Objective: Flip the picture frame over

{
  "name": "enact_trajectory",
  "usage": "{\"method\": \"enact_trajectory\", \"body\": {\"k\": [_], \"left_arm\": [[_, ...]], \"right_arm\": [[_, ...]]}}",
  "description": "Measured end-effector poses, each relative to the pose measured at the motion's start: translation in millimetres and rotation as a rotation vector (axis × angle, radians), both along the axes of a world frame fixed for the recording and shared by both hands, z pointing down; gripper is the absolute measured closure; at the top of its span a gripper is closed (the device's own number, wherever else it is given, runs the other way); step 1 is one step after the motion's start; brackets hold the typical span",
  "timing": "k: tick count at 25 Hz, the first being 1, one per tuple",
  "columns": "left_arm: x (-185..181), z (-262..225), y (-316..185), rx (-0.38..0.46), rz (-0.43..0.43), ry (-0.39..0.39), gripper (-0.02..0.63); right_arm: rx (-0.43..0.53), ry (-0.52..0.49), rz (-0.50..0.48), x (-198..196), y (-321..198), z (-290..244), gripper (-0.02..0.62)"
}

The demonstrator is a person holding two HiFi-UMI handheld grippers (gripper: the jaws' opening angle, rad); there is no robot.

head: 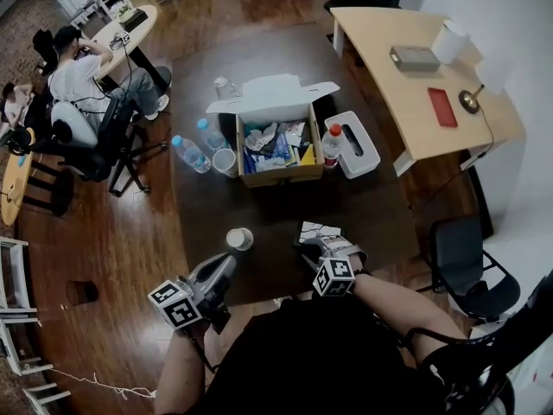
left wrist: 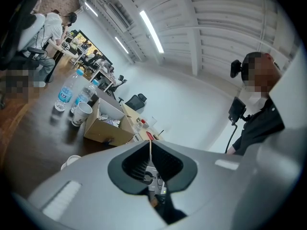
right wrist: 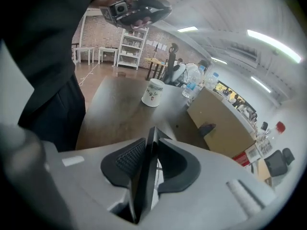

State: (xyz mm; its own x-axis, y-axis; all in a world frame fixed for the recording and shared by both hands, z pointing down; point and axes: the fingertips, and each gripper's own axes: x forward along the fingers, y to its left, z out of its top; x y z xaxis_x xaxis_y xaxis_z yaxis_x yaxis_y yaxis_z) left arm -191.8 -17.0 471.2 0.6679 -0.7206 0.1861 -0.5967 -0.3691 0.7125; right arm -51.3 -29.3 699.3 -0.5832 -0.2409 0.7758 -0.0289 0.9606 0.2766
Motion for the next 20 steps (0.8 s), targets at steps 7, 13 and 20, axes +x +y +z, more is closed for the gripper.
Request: {"method": "enact_trajectory", "body": {"k": [7, 13, 20], "left_arm": [[-3.4, 2.7, 3.4, -0.009, -0.004, -0.004, 0.594], [-23.7, 11.8, -1.2, 0.014, -0.08, -0.067, 0.594], [-48.8, 41.8, -12.1, 0.107, -0.315, -0.333, 0.606]], "right_arm": [[-0.124, -0.013, 0.068, 5.3, 9.4, 26.3, 0.592], [-0.26, -0.182, 0.165, -1.7, -4.4, 0.1, 0.591], [-0.371, -0.399, 0.447, 38.9, -48.1, -39.6, 0.592]]}}
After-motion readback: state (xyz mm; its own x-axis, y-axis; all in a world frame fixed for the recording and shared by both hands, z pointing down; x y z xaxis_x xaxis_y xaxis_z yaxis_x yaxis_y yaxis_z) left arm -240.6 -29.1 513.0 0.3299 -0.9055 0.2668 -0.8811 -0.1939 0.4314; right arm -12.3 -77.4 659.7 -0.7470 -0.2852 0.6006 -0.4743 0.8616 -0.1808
